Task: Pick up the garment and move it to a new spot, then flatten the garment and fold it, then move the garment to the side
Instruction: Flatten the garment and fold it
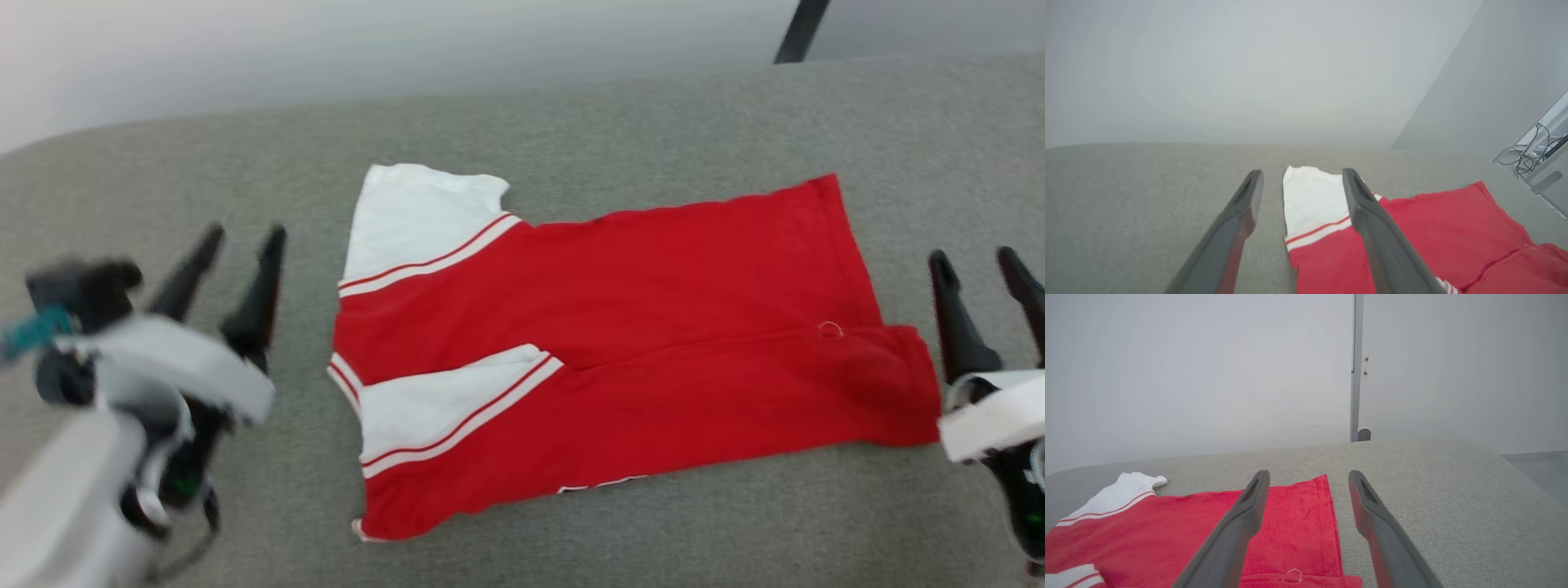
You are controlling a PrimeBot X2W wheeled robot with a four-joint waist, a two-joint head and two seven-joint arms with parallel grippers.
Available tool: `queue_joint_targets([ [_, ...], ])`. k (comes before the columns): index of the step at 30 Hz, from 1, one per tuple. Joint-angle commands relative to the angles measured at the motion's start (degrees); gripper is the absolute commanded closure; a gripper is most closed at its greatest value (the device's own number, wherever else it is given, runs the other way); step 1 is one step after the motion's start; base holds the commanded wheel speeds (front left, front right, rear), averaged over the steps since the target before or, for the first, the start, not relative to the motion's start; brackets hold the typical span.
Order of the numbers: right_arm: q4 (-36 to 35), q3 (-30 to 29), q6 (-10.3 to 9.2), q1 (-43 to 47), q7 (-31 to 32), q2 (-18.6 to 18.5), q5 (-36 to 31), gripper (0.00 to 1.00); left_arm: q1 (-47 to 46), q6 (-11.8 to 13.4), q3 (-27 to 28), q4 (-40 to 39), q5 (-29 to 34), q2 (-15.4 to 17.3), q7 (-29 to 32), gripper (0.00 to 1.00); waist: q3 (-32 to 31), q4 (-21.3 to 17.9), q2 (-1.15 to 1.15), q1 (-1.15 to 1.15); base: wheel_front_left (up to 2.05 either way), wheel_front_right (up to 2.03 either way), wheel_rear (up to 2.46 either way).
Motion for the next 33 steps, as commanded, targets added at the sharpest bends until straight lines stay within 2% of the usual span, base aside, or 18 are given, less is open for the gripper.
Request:
queue_joint_targets([
  [1, -0.2, 0.1, -0.09, -1.1, -0.7, 0.8, -0.3, 0.00, -2.1, -0.3, -0.1, 1.3, 1.0, 0.6, 0.4, 0.00, 1.1, -1.7, 0.00, 0.00, 0.00, 0.00, 0.00],
  [8, 2.3, 3.4, -0.09, -5.5, -3.5, 5.5, 0.2, 0.00, -20.0, -3.9, -2.8, 16.1, 6.0, 1.3, 6.3, 0.00, 6.1, -7.9, 0.00, 0.00, 0.00, 0.00, 0.00],
  [12, 4.8, 5.0, -0.09, -6.3, -5.4, 6.8, 0.9, 0.00, -28.0, -8.0, -5.8, 25.7, 8.4, 0.7, 9.7, 0.00, 7.9, -11.2, 0.00, 0.00, 0.00, 0.00, 0.00],
  [13, 5.4, 5.2, -0.09, -6.2, -6.0, 7.0, 1.1, 0.00, -29.6, -9.4, -6.8, 28.1, 8.6, 0.4, 11.1, 0.00, 8.2, -11.9, 0.00, 0.00, 0.00, 0.00, 0.00],
  [17, 7.2, 6.9, -0.09, -5.7, -7.6, 7.3, 1.6, 0.00, -34.0, -12.1, -10.5, 37.8, 7.7, -0.5, 20.7, 0.00, 9.0, -13.8, 0.00, 0.00, 0.00, 0.00, 0.00],
  [21, 8.2, 8.4, -0.09, -6.3, -8.4, 6.9, 2.1, 0.00, -37.2, -13.0, -13.0, 44.2, 4.5, -1.7, 33.7, 0.00, 9.4, -15.2, 0.00, 0.00, 0.00, 0.00, 0.00],
  [24, 8.6, 9.5, -0.09, -7.2, -8.5, 6.9, 2.4, 0.00, -39.6, -13.0, -14.1, 46.7, 3.3, -0.6, 39.8, 0.00, 10.1, -16.1, 0.00, 0.00, 0.00, 0.00, 0.00],
  [28, 8.9, 11.4, -0.09, -8.3, -8.5, 7.1, 3.0, 0.00, -42.1, -13.1, -15.1, 48.3, 2.8, 0.1, 43.4, 0.00, 11.8, -17.5, 0.00, 0.00, 0.00, 0.00, 0.00],
  [30, 9.1, 12.4, -0.09, -9.1, -8.9, 7.3, 3.4, 0.00, -43.4, -13.1, -15.3, 48.9, 3.1, 2.0, 43.4, 0.00, 12.9, -18.4, 0.00, 0.00, 0.00, 0.00, 0.00],
  [33, 9.5, 13.2, -0.09, -9.5, -9.5, 7.4, 3.7, 0.00, -42.9, -13.1, -16.1, 49.2, 2.6, 2.4, 44.7, 0.00, 13.6, -19.1, 0.00, 0.00, 0.00, 0.00, 0.00],
])
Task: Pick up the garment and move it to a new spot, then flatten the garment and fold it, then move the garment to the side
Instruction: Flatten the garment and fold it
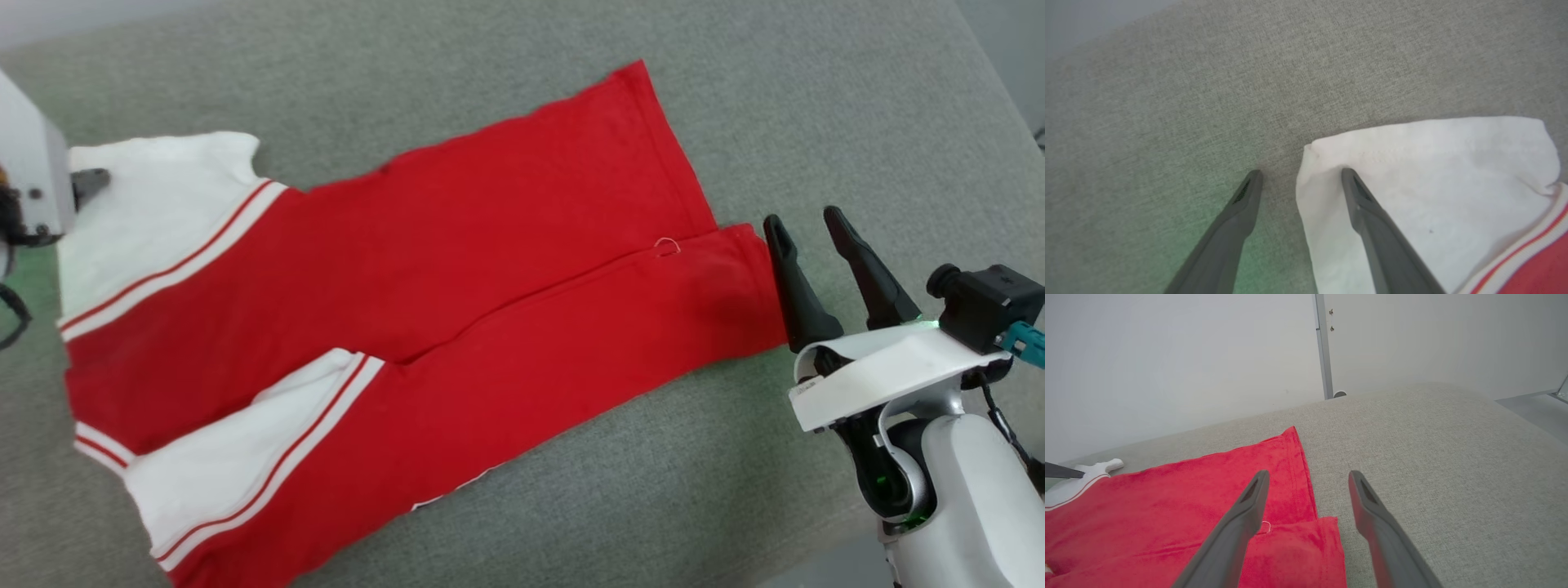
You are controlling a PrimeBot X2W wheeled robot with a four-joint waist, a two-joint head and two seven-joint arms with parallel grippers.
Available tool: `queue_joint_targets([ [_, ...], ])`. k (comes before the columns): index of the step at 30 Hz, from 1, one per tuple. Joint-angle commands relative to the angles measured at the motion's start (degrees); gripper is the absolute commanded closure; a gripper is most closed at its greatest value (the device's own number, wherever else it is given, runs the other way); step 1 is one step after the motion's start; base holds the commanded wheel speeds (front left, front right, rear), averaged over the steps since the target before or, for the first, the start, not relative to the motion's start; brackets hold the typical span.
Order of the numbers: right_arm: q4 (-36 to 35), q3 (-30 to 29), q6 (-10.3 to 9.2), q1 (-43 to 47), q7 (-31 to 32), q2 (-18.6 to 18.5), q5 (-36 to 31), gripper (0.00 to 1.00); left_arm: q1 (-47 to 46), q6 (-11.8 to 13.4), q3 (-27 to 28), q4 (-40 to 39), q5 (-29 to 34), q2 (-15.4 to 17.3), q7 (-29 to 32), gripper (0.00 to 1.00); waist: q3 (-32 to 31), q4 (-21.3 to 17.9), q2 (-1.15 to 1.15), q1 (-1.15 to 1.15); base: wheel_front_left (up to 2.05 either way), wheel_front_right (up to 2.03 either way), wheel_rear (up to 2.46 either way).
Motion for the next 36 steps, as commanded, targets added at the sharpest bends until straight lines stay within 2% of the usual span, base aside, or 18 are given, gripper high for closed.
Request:
queue_joint_targets([
  [1, 0.4, 0.3, -0.09, -0.5, -0.7, 0.1, 0.4, 0.00, 0.8, -0.1, -0.2, 0.6, -1.5, -0.3, 1.5, 0.00, 1.8, -1.6, 0.00, 0.00, 0.00, 0.00, 0.00],
  [6, 1.5, 1.1, -0.09, -1.5, -1.8, -0.6, 0.8, 0.00, 2.5, -0.2, -0.8, 0.2, -5.2, -2.0, 6.1, 0.00, 2.7, -1.0, 0.00, 0.00, 0.00, 0.00, 0.00],
  [7, 1.5, 1.0, -0.09, -2.2, -2.1, -0.9, 0.6, 0.00, 2.7, -0.2, -1.2, -0.6, -5.5, -2.1, 6.6, 0.05, 2.8, -0.8, 0.00, 0.00, 0.00, 0.00, 0.00],
  [8, 1.4, 1.0, -0.09, -2.9, -2.3, -1.2, 0.3, 0.00, 2.8, -0.2, -1.4, -1.3, -6.1, -2.0, 6.6, 0.54, 2.8, -0.6, 0.00, 0.00, 0.00, 0.00, 0.00],
  [9, 1.4, 1.1, -0.09, -3.5, -2.4, -1.2, 0.4, 0.00, 2.9, -0.2, -1.3, -1.9, -6.7, -1.8, 6.1, 0.84, 2.9, -0.4, 0.00, 0.00, 0.00, 0.00, 0.00],
  [10, 1.5, 1.3, -0.09, -4.3, -2.1, -1.4, 0.4, 0.00, 2.9, -0.2, -1.2, -2.4, -7.4, -1.8, 6.0, 1.00, 2.9, -0.2, 0.00, 0.00, 0.00, 0.00, 0.00],
  [13, 1.8, 2.3, -0.09, -8.0, -0.4, -2.9, -0.4, 0.00, 2.3, -0.2, -1.8, -4.0, -8.1, -1.5, 6.0, 1.00, 3.2, 0.9, 0.00, 0.00, 0.00, 0.00, 0.00],
  [17, 3.7, 3.7, -0.09, -14.9, 5.6, -5.3, -0.6, 0.00, 0.8, -0.2, -3.0, -5.9, -8.5, -1.9, 5.0, 1.00, 3.8, 2.6, 0.00, 0.00, 0.00, 0.00, 0.00],
  [21, 8.6, 7.4, -0.09, -22.8, 16.8, -8.3, 0.4, 0.00, -0.7, -0.2, -4.5, -7.8, -9.1, -3.0, 3.9, 1.00, 4.4, 4.7, 0.00, 0.00, 0.00, 0.00, 0.00],
  [24, 13.3, 12.7, -0.09, -28.7, 26.9, -11.3, 2.4, 0.00, -1.8, -0.2, -5.7, -9.0, -9.3, -3.6, 2.8, 1.00, 4.8, 6.3, 0.00, 0.00, 0.00, 0.00, 0.00],
  [27, 17.9, 15.6, -0.09, -33.7, 33.2, -12.6, 5.6, 0.00, -3.1, -0.2, -6.7, -10.1, -10.2, -4.5, 2.1, 1.00, 5.6, 8.0, 0.00, 0.00, 0.00, 0.00, 0.00],
  [31, 23.9, 16.4, -0.09, -39.6, 37.2, -13.4, 10.0, 0.00, -5.0, -0.2, -8.4, -11.6, -11.3, -5.4, 1.3, 1.00, 7.2, 10.1, 0.00, 0.00, 0.00, 0.00, 0.00],
  [36, 31.7, 16.7, -0.09, -45.2, 40.3, -13.2, 12.5, 0.00, -7.3, -0.1, -10.3, -13.0, -12.7, -6.1, 0.5, 1.00, 9.3, 12.1, 0.00, 0.00, 0.00, 0.00, 0.00],
])
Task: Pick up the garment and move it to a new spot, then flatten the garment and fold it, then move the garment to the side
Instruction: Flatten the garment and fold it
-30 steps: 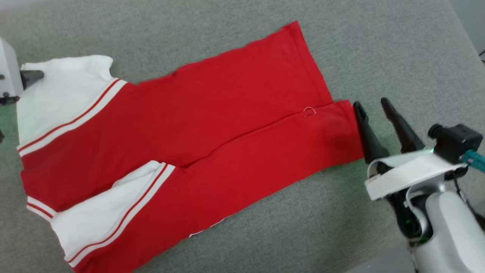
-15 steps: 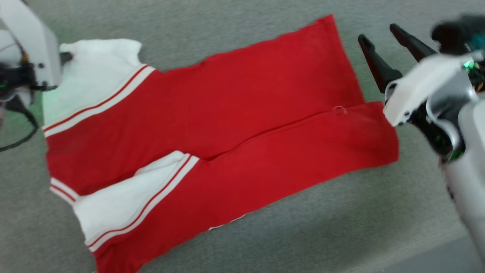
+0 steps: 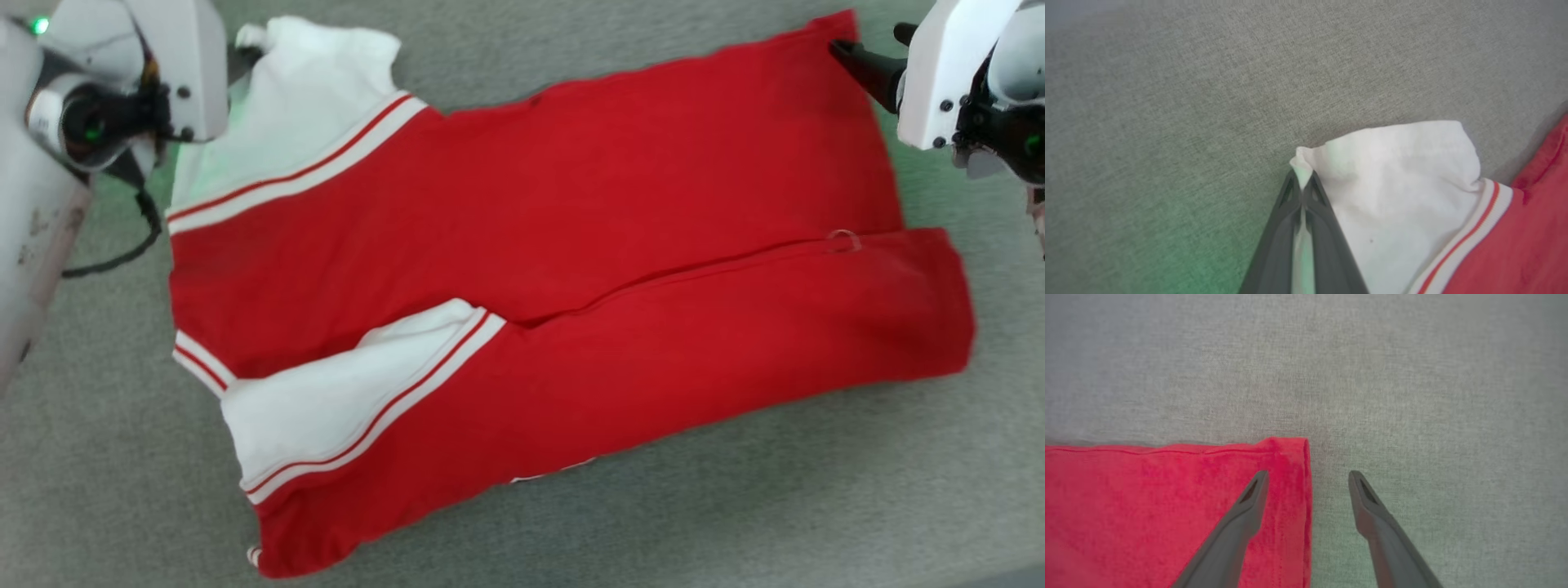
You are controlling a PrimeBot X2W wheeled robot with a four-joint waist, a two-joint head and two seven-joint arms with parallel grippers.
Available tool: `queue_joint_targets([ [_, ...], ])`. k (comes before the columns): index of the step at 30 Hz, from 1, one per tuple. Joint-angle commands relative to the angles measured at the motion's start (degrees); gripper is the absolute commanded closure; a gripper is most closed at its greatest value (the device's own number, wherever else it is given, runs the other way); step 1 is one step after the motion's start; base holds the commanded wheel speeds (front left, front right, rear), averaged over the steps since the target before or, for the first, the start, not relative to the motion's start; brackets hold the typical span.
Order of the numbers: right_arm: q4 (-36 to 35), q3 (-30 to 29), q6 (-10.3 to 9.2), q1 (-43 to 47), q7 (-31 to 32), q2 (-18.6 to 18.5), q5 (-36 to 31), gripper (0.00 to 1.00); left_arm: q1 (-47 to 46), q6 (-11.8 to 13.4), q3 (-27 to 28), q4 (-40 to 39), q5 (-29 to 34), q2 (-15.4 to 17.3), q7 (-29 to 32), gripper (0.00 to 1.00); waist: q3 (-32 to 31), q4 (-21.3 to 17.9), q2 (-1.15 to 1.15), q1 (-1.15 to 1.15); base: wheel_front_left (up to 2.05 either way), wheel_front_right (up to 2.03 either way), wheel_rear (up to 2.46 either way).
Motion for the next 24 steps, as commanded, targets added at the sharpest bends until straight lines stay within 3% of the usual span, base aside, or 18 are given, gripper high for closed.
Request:
queue_joint_targets([
  [1, 1.8, 0.8, -0.09, -1.5, 0.9, -0.1, 0.8, 0.00, 0.0, -0.1, -1.1, 0.0, -0.6, -1.0, -0.3, 1.00, 2.2, 2.2, 0.00, 0.00, 0.00, 0.00, 0.00],
  [6, 5.7, 4.6, -0.09, -2.9, 2.1, -0.1, 1.8, 0.00, -1.2, -0.1, -3.5, -0.6, -1.9, -1.9, -2.0, 1.00, 2.9, 3.4, 0.00, 0.00, 0.00, 0.00, 0.00],
  [7, 6.2, 5.3, -0.09, -2.8, 2.2, -0.2, 2.1, 0.47, -1.1, -0.1, -4.0, -0.8, -2.3, -2.1, -2.6, 1.00, 2.8, 3.5, 0.00, 0.00, 0.00, 0.00, 0.00],
  [9, 6.8, 6.9, -0.09, -2.9, 1.5, -0.7, 2.1, 1.00, -1.2, -0.1, -4.5, -1.2, -3.3, -2.4, -3.8, 1.00, 2.4, 3.8, 0.00, 0.00, 0.00, 0.00, 0.00],
  [16, 6.1, 10.5, -0.10, -1.6, -5.9, -4.1, 2.9, 1.00, 1.4, -0.1, -5.9, -4.4, -7.8, -2.5, -10.9, 1.00, -3.1, 5.5, 0.00, 0.00, 0.00, 0.00, 0.00],
  [24, -0.4, 15.9, -0.09, 6.8, -8.7, -9.3, 8.1, 1.00, 9.5, -0.1, -9.2, -16.7, -13.1, 2.0, -19.5, 1.00, -13.4, 7.8, 0.00, 0.00, 0.00, 0.00, 0.00],
])
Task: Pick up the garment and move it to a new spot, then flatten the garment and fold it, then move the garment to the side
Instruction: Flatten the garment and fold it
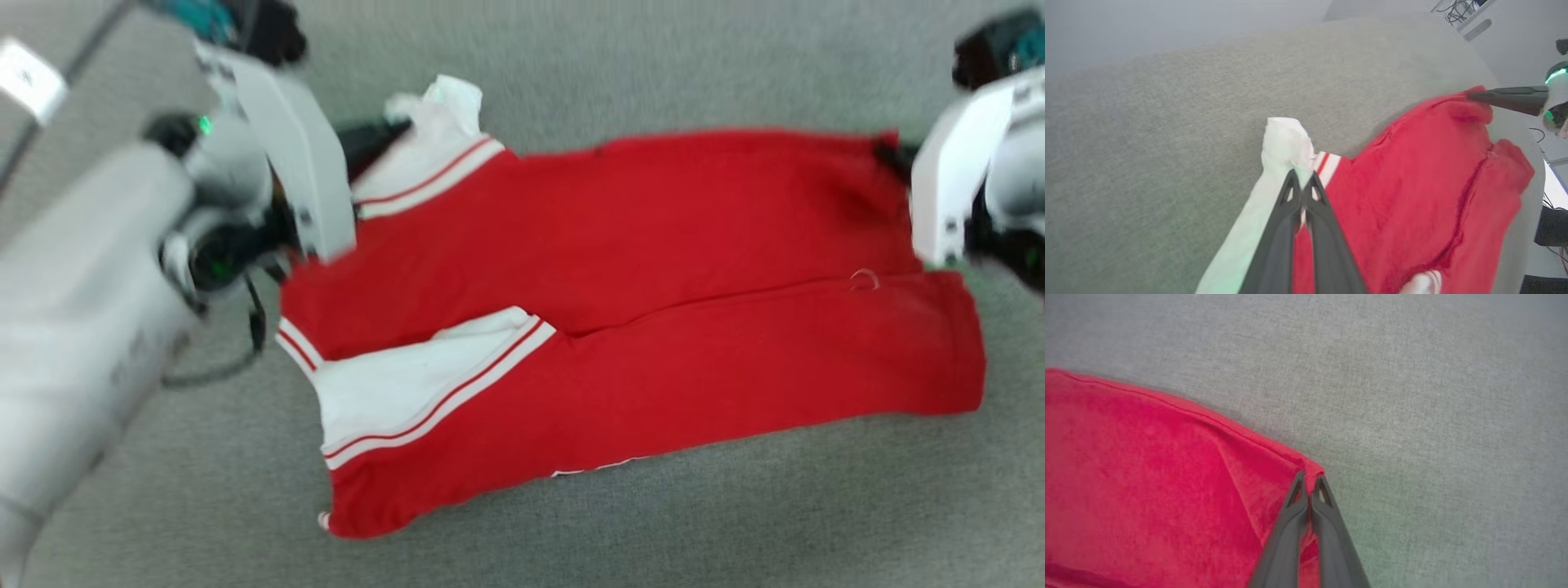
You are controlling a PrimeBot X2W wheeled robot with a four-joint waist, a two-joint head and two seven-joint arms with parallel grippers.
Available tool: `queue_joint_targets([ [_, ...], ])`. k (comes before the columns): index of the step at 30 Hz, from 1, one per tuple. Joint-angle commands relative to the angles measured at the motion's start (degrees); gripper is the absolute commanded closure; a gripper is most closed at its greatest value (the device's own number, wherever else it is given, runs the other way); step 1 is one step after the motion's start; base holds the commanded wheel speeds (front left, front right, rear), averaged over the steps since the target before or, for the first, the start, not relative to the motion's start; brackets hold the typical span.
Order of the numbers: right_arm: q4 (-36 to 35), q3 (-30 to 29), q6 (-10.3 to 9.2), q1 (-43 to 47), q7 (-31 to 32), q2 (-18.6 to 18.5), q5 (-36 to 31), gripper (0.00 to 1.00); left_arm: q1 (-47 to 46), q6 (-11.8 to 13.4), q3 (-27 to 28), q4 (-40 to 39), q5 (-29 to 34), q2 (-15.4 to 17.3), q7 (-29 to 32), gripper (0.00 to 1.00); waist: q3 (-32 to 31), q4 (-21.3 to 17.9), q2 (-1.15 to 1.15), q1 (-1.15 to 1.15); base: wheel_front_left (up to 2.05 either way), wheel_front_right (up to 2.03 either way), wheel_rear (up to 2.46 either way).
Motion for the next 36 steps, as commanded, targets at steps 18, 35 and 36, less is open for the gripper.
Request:
queue_joint_targets([
  [18, -18.9, -3.9, -0.09, 25.3, -1.8, -15.9, 6.9, 1.00, 25.2, 0.7, -6.8, -30.5, -1.7, 18.2, -21.1, 1.00, -15.7, 5.5, 0.00, 0.00, 0.00, 0.00, 0.00],
  [35, -23.6, -17.0, -0.09, 39.0, 0.0, -10.9, 0.8, 1.00, 37.6, 8.1, -8.4, -31.9, -1.4, 14.5, -32.5, 1.00, -12.6, 5.1, 0.00, 0.00, 0.00, 0.00, 0.00],
  [36, -23.5, -17.5, -0.09, 39.1, 0.0, -10.4, 0.4, 1.00, 37.8, 8.2, -8.5, -31.2, -1.2, 14.1, -32.7, 1.00, -12.5, 5.1, 0.00, 0.00, 0.00, 0.00, 0.00],
])
